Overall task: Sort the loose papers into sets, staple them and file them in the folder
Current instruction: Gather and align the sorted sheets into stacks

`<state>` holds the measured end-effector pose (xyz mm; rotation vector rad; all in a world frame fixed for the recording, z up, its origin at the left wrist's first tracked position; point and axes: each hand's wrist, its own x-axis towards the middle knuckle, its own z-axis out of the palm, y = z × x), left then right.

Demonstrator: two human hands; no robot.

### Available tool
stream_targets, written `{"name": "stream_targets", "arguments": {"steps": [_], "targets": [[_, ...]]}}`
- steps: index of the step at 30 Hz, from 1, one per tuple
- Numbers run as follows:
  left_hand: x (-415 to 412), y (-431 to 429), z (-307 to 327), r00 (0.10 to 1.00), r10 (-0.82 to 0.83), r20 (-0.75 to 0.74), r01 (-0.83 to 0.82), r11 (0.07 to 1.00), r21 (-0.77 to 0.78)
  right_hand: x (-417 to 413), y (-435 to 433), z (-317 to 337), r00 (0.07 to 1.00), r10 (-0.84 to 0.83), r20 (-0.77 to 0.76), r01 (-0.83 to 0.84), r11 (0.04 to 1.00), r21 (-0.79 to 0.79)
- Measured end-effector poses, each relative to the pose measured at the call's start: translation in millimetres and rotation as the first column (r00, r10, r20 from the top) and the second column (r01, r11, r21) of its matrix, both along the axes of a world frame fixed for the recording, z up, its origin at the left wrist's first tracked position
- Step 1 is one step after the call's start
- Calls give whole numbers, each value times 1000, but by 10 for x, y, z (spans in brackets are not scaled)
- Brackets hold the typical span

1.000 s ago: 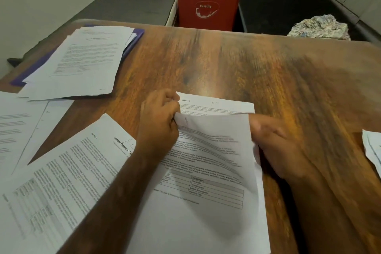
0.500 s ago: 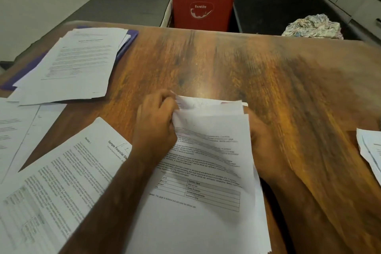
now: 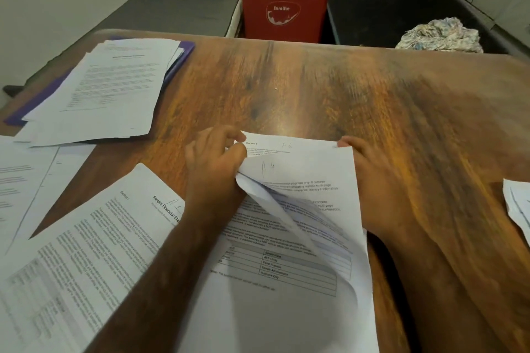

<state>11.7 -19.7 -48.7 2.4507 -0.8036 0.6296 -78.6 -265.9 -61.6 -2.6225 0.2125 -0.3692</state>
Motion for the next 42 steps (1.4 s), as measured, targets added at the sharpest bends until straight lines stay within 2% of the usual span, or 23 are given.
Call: {"name": "stream_targets", "arguments": {"steps": [1, 2, 6, 7, 8, 9, 11, 13, 17, 20, 23, 25, 27, 29, 30, 31, 32, 33, 34, 35, 36, 38, 42], "targets": [[14, 4, -12, 1000, 0, 5, 0, 1000, 11, 28, -13, -46, 998, -5, -68, 0, 998, -62], [16, 2, -15, 1000, 2, -1, -2, 1000, 19, 49, 6, -60, 997, -8, -80, 4, 999, -42], [2, 15, -2, 1000, -3, 12, 3, 1000, 7, -27, 167, 44, 996, 44, 75, -56, 982, 179], [5, 20, -4, 1000, -15, 5, 15, 1000, 0, -47, 214, 73, 991, 59, 120, -79, 983, 165], [-5, 8, 12, 1000, -29, -9, 29, 1000, -4, -79, 246, 94, 981, 93, 171, -123, 978, 171], [-22, -4, 40, 999, -35, -30, 35, 999, -17, -108, 266, 104, 966, 138, 218, -192, 949, 251], [-47, -16, 88, 994, -24, -107, 17, 998, -63, -129, 263, 108, 936, 193, 296, -329, 780, 532], [-39, -21, 88, 993, 2, -121, -5, 1000, -27, -158, 223, 104, 921, 208, 329, -381, 654, 653], [-7, -21, 43, 995, -10, -99, 9, 1000, -12, -244, 212, 167, 865, 313, 394, -502, 488, 714], [-16, -33, 35, 981, 12, -192, -35, 992, -118, -240, 194, 124, 870, 365, 332, -480, 469, 741], [4, -30, 52, 990, -18, -139, 5, 996, -91, -219, 187, 109, 831, 473, 293, -511, 440, 738], [21, -3, 25, 997, -28, -76, 24, 998, -51, -218, 172, 172, 780, 511, 362, -558, 307, 771], [24, 26, -21, 999, -54, -4, 54, 998, 15, -211, 158, 244, 772, 408, 488, -571, 106, 814], [64, 58, -50, 995, -92, 35, 91, 995, 35, -145, 113, 250, 874, 91, 478, -478, -25, 878], [84, 65, -50, 993, -111, 44, 109, 993, 47, -101, 79, 231, 921, -65, 384, -385, -3, 923], [105, 73, -62, 991, -129, 48, 126, 990, 55, -56, 55, 207, 941, -187, 282, -260, 135, 956], [123, 79, -70, 989, -141, 50, 137, 988, 63, -18, 33, 174, 946, -237, 219, -111, 399, 910], [122, 79, -68, 988, -144, 47, 141, 988, 65, 16, 36, 157, 962, -209, 174, 18, 688, 725], [111, 74, -63, 989, -141, 43, 138, 989, 61, 37, 49, 126, 987, -121, 105, 63, 895, 441], [94, 73, -58, 990, -136, 33, 134, 989, 55, 52, 55, 88, 999, -39, -5, 39, 985, 168], [82, 70, -49, 991, -131, 24, 130, 990, 48, 68, 58, 57, 993, -21, -114, 21, 1000, -3], [86, 70, -45, 991, -133, 30, 132, 990, 44, 81, 108, 49, 980, -24, -195, 9, 997, -76], [82, 76, -48, 989, -140, 54, 138, 989, 48, 36, 178, 49, 998, 67, -22, -67, 998, -6]]}}
